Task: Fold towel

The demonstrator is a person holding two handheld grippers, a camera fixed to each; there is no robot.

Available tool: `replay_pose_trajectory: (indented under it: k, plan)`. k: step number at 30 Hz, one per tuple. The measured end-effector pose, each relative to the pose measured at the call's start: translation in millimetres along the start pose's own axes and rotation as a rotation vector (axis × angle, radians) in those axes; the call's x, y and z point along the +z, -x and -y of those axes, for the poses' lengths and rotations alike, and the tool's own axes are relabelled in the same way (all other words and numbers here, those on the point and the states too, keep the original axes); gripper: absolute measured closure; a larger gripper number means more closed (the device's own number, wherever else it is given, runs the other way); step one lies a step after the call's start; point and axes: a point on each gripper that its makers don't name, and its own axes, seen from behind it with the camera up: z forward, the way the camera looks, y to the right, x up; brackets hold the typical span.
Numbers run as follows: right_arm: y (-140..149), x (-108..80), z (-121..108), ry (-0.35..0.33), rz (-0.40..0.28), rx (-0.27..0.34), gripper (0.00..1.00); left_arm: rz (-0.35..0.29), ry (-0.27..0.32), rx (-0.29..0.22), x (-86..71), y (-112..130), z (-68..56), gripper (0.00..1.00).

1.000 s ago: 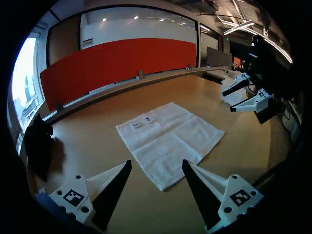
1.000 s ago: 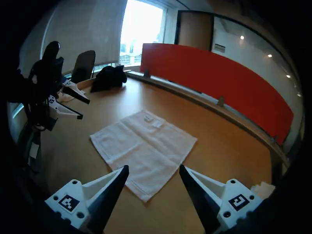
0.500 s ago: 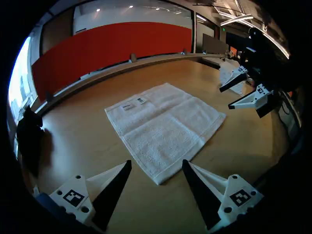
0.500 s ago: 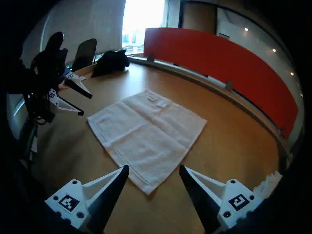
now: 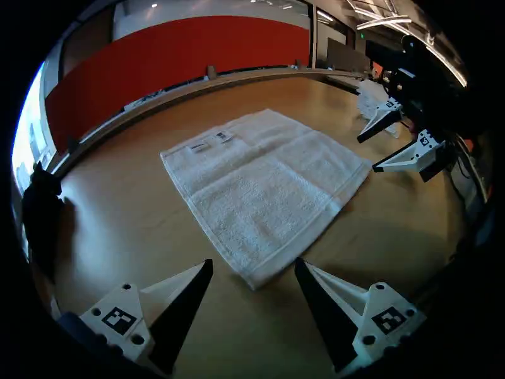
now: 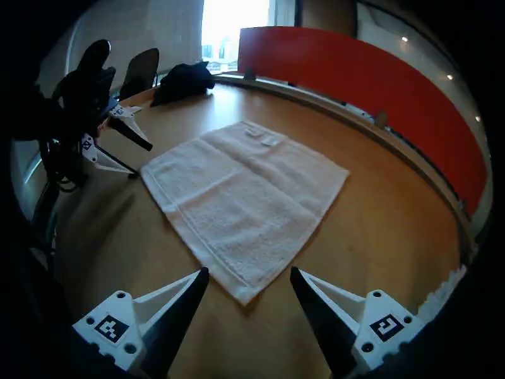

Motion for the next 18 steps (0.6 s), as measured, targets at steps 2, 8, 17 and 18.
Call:
replay_pose_trajectory:
  k: [2, 8, 17, 18]
  plan:
    - [3.5, 1.4, 0.5, -0.005, 0.009, 0.0, 0.0, 0.009, 0.002, -0.011, 1.7, 2.4, -0.7, 0.04]
    - [9.8, 5.1, 1.7, -0.021, 0.026, -0.003, 0.02, 0.026, 0.005, -0.025, 6.8, 7.3, -2.2, 0.04]
    - [14.8, 8.1, 5.6, -0.051, 0.037, 0.006, 0.11, 0.034, 0.007, -0.014, 9.0, 7.6, -3.8, 0.04]
    - [15.0, 8.1, 5.8, -0.053, 0.037, 0.008, 0.12, 0.035, 0.007, -0.013, 9.0, 7.6, -4.0, 0.05]
